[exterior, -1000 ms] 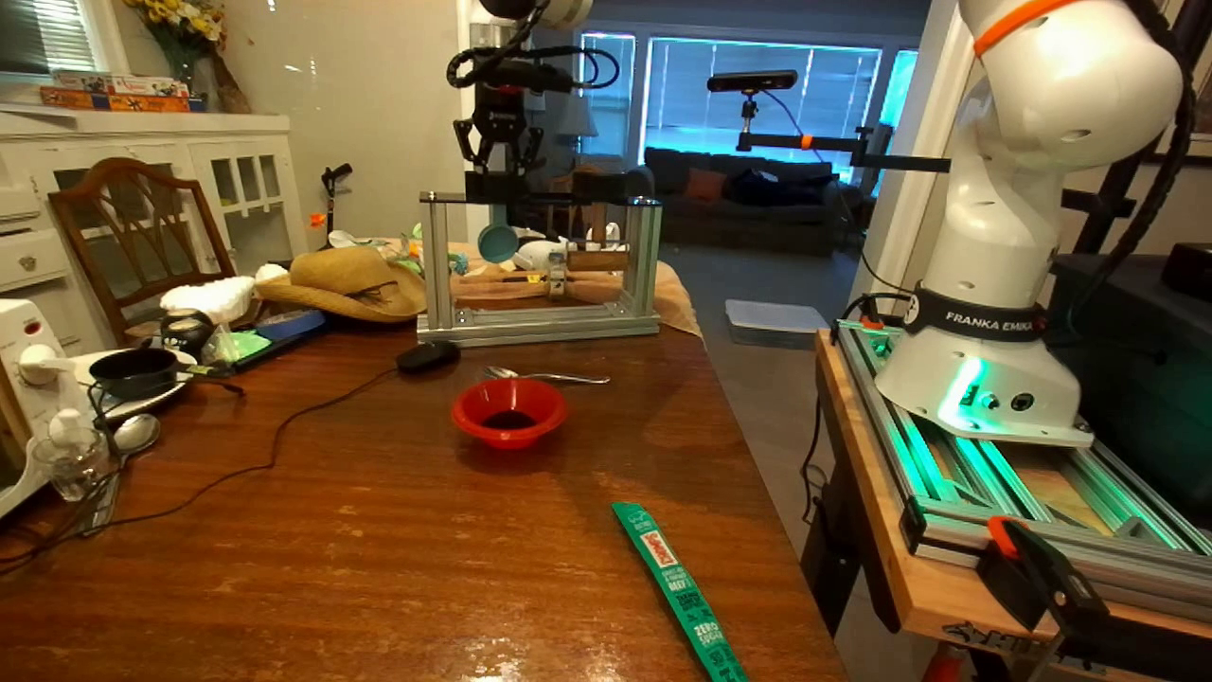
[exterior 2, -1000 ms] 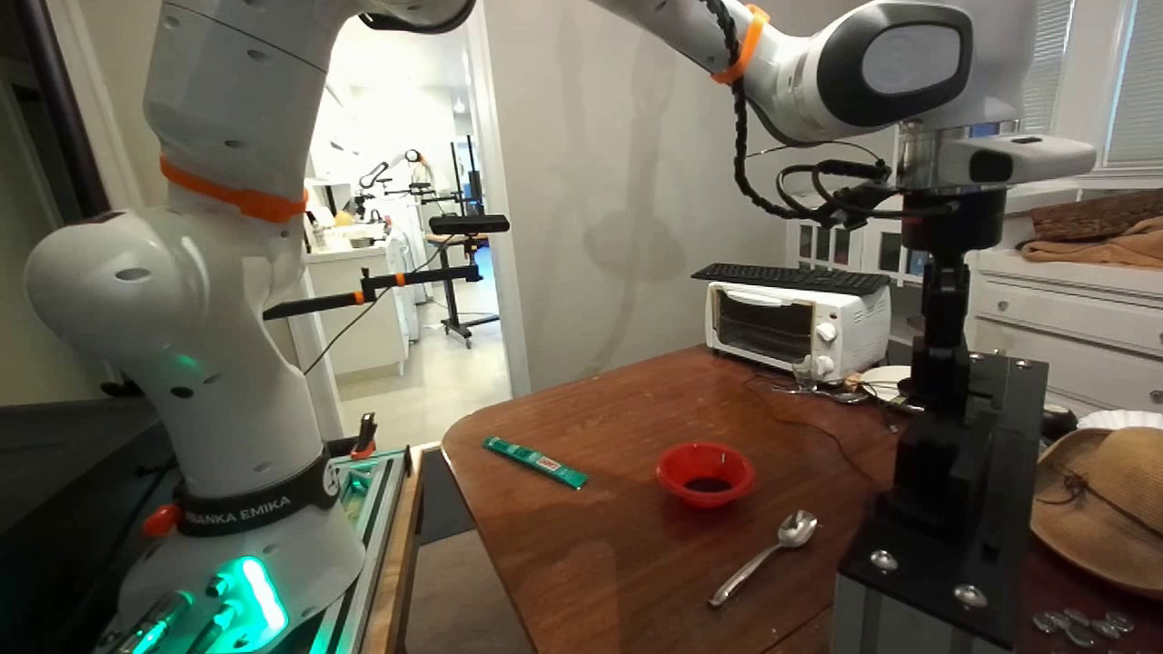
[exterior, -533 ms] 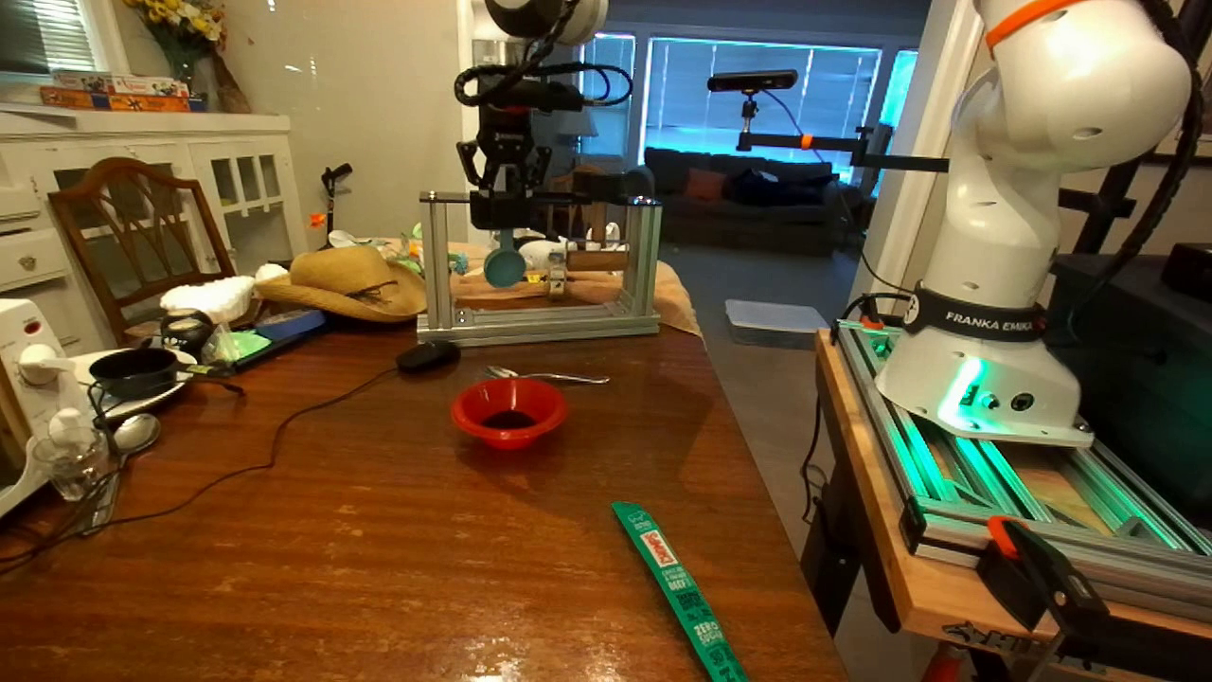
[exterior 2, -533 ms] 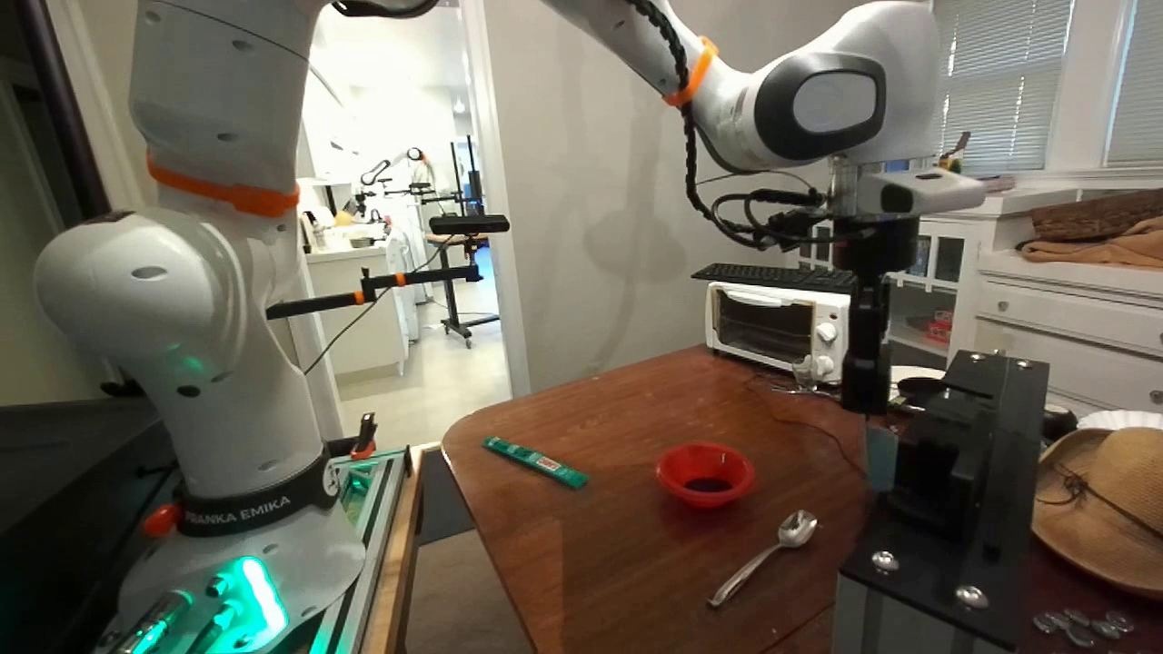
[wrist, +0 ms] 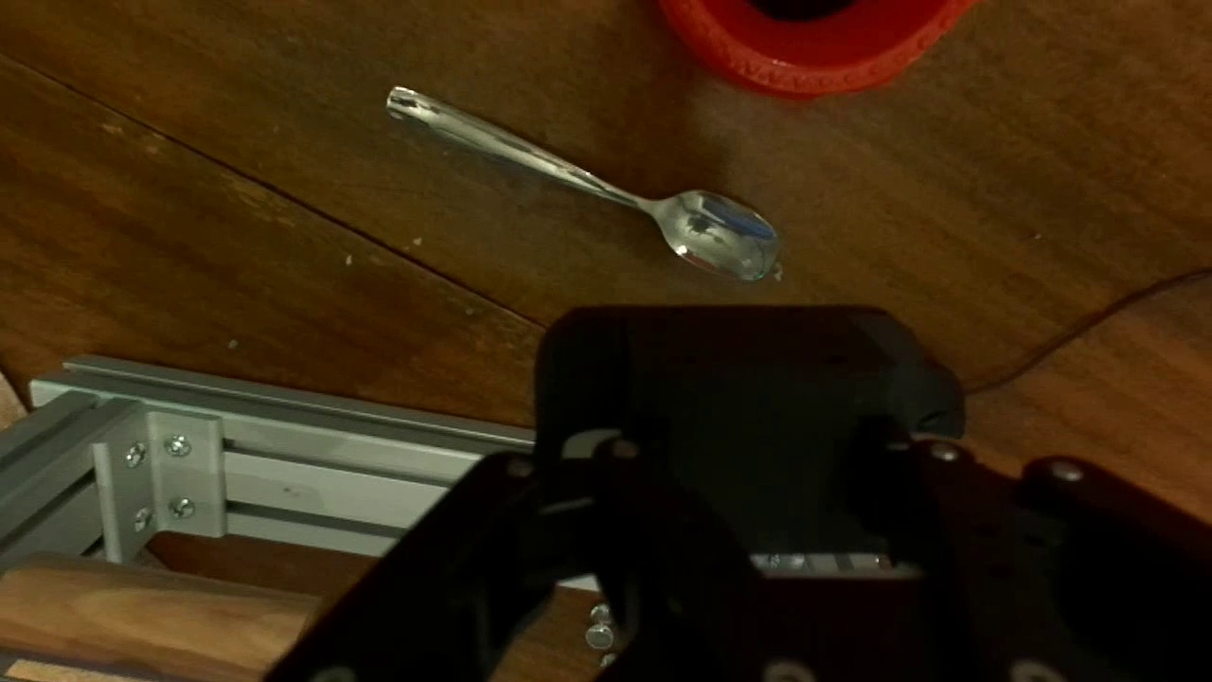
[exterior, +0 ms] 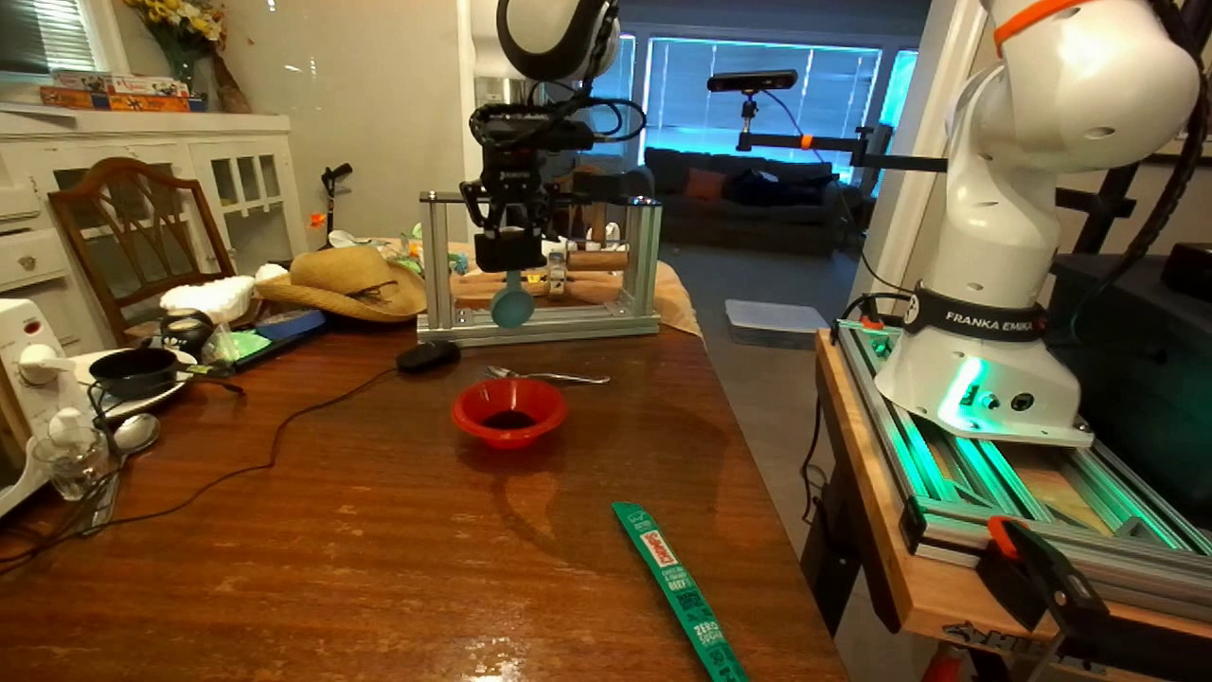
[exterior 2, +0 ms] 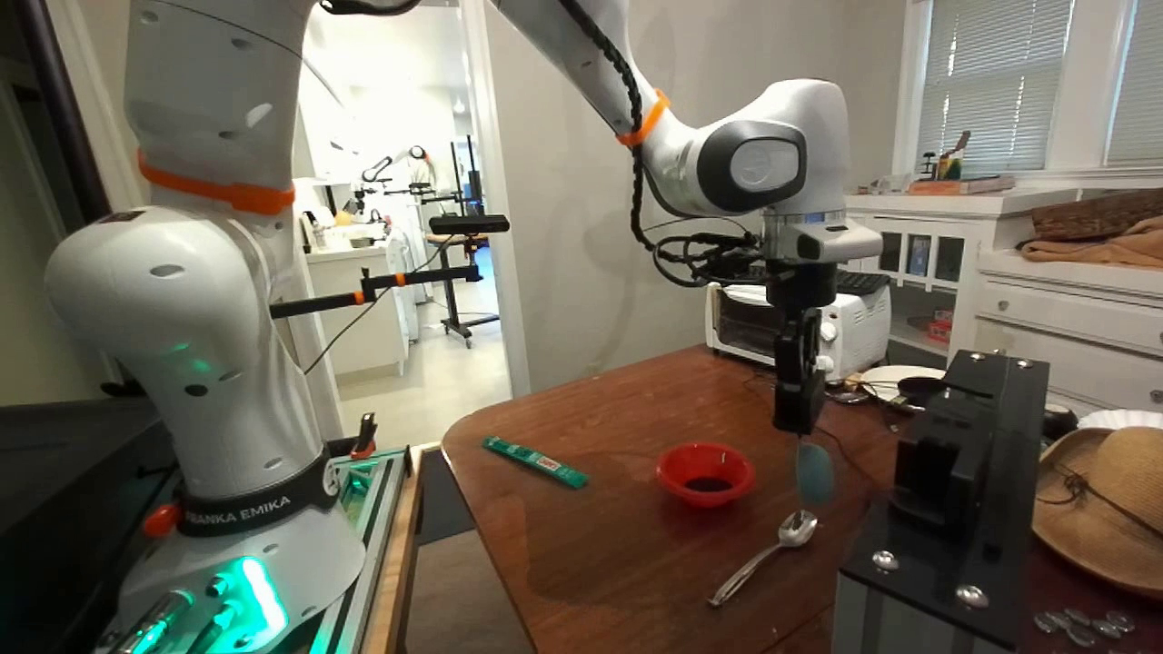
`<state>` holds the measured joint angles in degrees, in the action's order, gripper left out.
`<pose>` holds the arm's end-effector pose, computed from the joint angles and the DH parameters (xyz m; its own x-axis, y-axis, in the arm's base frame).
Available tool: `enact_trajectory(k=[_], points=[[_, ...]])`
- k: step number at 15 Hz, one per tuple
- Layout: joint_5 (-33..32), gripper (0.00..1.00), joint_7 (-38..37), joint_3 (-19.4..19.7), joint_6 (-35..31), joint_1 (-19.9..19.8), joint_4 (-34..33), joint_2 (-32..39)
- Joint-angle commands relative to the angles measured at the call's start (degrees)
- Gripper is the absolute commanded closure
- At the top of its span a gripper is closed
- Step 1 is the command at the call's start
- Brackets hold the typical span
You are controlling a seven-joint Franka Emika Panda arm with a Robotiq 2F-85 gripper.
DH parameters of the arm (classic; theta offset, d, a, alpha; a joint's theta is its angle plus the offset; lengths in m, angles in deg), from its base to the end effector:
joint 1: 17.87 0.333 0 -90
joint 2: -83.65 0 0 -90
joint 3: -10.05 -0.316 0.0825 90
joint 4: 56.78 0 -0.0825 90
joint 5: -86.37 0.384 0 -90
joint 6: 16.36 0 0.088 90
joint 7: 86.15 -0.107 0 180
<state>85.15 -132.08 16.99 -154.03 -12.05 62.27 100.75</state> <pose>0.5881 -0.0101 0.2876 0.6961 -0.7158 0.0555 -0.7174 -0.6965 0.0149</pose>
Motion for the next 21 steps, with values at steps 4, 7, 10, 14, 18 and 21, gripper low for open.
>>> enact_trajectory(k=[4,7,10,14,18,21], points=[[-1.10,0.77,-3.49,-1.24,5.80,-0.28,3.65,-8.01],[2.20,0.77,0.10,-2.87,11.02,-1.66,2.32,-9.49],[8.28,0.77,7.26,-4.45,14.97,-2.93,1.59,-10.20],[9.74,0.52,10.69,-4.88,14.03,-3.05,1.39,-9.76],[11.02,0.52,14.02,-4.90,14.03,-3.53,1.25,-9.88],[11.84,0.77,16.48,-5.03,14.03,-3.82,1.00,-9.85]])
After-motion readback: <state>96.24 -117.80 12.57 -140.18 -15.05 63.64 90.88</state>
